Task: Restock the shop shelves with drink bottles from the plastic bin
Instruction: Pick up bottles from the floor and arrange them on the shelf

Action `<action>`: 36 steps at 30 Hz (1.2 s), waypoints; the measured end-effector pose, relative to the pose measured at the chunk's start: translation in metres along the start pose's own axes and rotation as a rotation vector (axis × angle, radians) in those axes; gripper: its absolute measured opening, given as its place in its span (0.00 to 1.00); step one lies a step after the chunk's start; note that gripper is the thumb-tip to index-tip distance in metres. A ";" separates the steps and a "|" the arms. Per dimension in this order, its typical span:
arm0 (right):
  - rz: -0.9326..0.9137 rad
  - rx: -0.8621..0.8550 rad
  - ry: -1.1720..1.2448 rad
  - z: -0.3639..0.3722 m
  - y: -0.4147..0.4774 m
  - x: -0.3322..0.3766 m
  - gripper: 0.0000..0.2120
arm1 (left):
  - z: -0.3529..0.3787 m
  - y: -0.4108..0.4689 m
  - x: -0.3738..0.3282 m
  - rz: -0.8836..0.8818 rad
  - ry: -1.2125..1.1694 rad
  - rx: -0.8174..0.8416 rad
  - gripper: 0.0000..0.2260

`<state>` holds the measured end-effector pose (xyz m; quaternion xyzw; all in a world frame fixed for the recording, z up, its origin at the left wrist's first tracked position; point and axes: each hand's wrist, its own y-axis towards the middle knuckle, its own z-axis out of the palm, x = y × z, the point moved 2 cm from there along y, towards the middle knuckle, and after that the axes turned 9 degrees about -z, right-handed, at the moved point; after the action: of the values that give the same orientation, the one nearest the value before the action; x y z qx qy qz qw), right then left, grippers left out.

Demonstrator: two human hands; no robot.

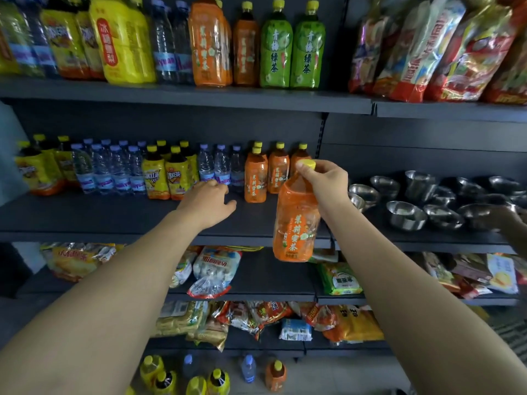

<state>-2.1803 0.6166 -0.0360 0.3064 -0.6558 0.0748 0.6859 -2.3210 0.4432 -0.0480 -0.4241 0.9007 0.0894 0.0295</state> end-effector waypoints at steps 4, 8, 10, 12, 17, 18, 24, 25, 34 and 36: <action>0.023 -0.005 -0.012 0.014 0.028 -0.024 0.22 | 0.016 0.031 -0.005 0.014 0.011 0.014 0.21; 0.038 -0.011 -0.029 0.032 0.058 -0.052 0.12 | 0.035 0.075 -0.008 0.058 -0.026 0.009 0.21; 0.040 -0.028 -0.038 0.042 0.073 -0.065 0.11 | 0.045 0.100 -0.007 0.091 -0.030 0.011 0.21; 0.053 -0.045 -0.041 0.053 0.087 -0.077 0.16 | 0.056 0.123 -0.004 0.109 -0.025 0.031 0.21; 0.054 -0.065 -0.103 0.073 0.130 -0.116 0.11 | 0.090 0.180 0.004 0.145 0.006 0.068 0.22; 0.049 -0.066 -0.109 0.075 0.139 -0.123 0.11 | 0.097 0.189 0.006 0.142 0.011 0.079 0.22; 0.047 -0.101 -0.095 0.090 0.188 -0.161 0.20 | 0.136 0.241 0.007 0.124 0.063 0.133 0.23; 0.043 -0.101 -0.083 0.093 0.196 -0.168 0.18 | 0.141 0.248 0.005 0.126 0.060 0.128 0.23; -0.047 -0.152 -0.044 0.102 0.254 -0.213 0.19 | 0.186 0.281 -0.017 0.192 0.060 0.088 0.22; -0.082 -0.113 -0.085 0.105 0.258 -0.219 0.21 | 0.191 0.284 -0.019 0.191 0.060 0.082 0.22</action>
<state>-2.4288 0.8345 -0.1651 0.2968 -0.6744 -0.0035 0.6760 -2.5318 0.6707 -0.1944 -0.3374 0.9403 0.0421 0.0111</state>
